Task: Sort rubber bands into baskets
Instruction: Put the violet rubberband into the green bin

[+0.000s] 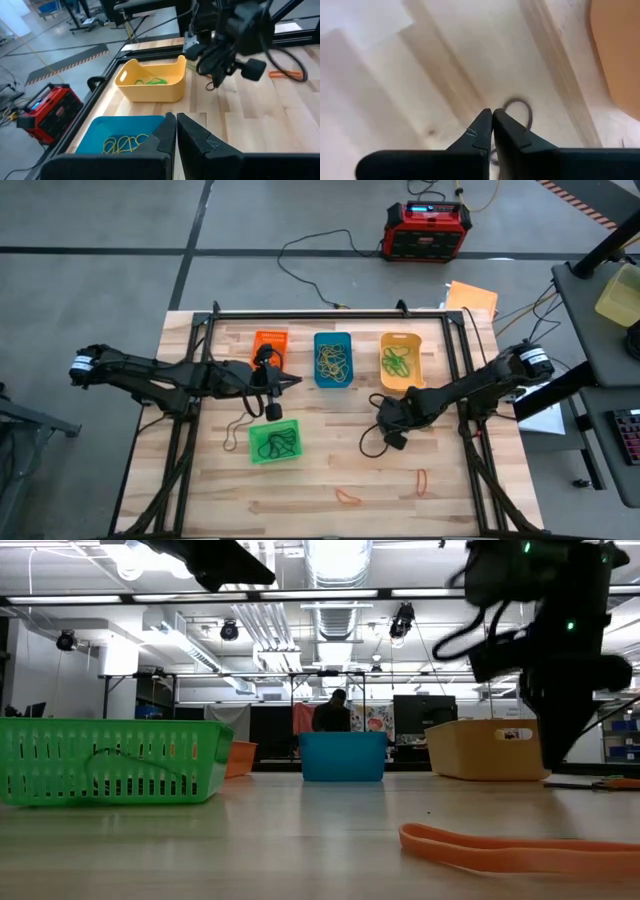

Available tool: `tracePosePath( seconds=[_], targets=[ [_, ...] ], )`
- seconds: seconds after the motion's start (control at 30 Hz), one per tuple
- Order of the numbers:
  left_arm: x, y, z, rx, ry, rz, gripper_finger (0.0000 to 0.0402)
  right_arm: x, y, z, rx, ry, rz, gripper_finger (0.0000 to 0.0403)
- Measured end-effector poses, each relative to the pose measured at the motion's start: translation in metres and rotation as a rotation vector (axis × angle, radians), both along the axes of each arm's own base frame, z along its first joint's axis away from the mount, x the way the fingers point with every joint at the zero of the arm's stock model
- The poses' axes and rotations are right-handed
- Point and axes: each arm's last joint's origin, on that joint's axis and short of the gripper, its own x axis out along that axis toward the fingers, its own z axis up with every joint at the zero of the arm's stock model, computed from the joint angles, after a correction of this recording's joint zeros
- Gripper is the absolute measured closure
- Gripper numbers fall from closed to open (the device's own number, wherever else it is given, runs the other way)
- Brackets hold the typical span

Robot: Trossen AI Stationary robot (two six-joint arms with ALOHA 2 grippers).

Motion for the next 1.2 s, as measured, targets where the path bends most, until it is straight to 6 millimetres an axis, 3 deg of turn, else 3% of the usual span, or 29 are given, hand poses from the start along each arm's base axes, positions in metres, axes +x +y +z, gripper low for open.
tracePosePath(
  seconds=[0.23, 0.37, 0.67, 1.2],
  targets=[
    [0.0, -0.001, -0.001, -0.012, -0.003, -0.022, 0.0402, 0.005, 0.001, 0.03, 0.017, -0.261, 0.067, 0.0394],
    [0.0, -0.002, -0.001, -0.012, -0.002, -0.025, 0.0402, 0.0, 0.0, 0.041, 0.017, -0.306, 0.057, 0.0394],
    [0.0, -0.002, -0.001, -0.012, 0.0, -0.027, 0.0402, -0.01, -0.004, 0.024, -0.001, -0.101, -0.072, 0.0382],
    [0.0, -0.002, -0.008, -0.015, -0.021, -0.027, 0.0402, 0.001, -0.017, -0.02, 0.049, 0.149, -0.172, 0.0169]
  ],
)
